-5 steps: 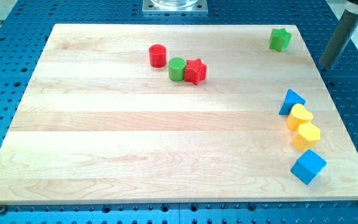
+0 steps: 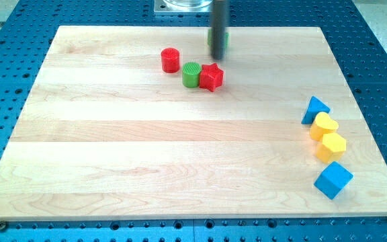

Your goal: Push the green star above to the green circle

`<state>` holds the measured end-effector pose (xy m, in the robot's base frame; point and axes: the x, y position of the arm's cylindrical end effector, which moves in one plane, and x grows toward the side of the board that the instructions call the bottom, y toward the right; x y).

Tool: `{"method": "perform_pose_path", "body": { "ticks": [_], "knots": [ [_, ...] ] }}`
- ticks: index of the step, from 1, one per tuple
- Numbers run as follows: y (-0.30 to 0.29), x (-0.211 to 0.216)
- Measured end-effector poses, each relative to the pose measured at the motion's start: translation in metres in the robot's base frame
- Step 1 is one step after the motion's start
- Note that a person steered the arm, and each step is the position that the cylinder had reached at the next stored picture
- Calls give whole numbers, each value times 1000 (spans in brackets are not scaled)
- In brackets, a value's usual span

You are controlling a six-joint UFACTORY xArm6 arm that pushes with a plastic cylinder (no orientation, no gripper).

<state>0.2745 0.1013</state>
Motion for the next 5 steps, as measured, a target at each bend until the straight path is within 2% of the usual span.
{"method": "perform_pose_path", "body": {
  "ticks": [1,2,3,5],
  "knots": [
    [36,-30],
    [-2,-53],
    [-77,-44],
    [-183,-35]
  ]
}}
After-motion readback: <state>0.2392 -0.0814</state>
